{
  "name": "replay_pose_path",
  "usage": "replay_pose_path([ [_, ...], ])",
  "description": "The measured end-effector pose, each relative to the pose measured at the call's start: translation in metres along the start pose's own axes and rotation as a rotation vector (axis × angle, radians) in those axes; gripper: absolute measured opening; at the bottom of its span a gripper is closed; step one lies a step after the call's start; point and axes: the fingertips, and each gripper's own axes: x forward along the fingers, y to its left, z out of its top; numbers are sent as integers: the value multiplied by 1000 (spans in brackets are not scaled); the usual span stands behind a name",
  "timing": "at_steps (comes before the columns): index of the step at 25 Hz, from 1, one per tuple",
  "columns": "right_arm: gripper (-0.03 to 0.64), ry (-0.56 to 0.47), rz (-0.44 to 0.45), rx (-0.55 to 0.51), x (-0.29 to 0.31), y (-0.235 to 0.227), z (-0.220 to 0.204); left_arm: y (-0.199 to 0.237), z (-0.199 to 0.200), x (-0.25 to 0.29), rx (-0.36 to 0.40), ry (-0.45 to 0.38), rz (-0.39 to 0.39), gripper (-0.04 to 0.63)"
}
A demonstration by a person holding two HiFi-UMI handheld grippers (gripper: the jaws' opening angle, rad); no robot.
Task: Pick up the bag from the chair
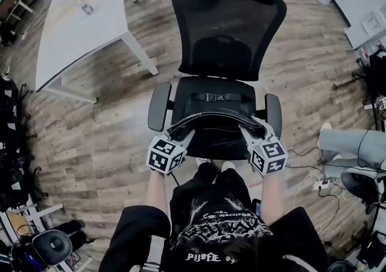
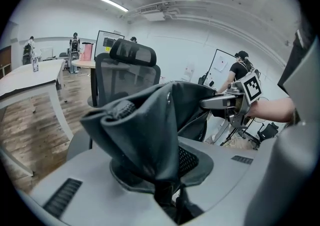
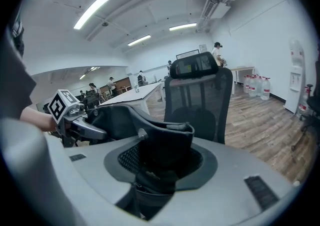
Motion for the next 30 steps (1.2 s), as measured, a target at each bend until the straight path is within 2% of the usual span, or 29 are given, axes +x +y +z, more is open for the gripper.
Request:
replay_pose_path([
  [8, 166, -34, -6, -20, -20, 14, 27, -7, 24, -26, 32, -15, 8, 78],
  [16, 166, -41, 2, -44, -43, 22, 51, -23, 42, -46, 16, -26, 3, 78],
  [20, 166, -46, 30, -41, -58, 21, 67, -32, 64, -54, 51, -35, -2, 78],
  [30, 166, -154, 35, -109, -97, 27, 126, -57, 117, -88, 106, -118, 43, 78],
])
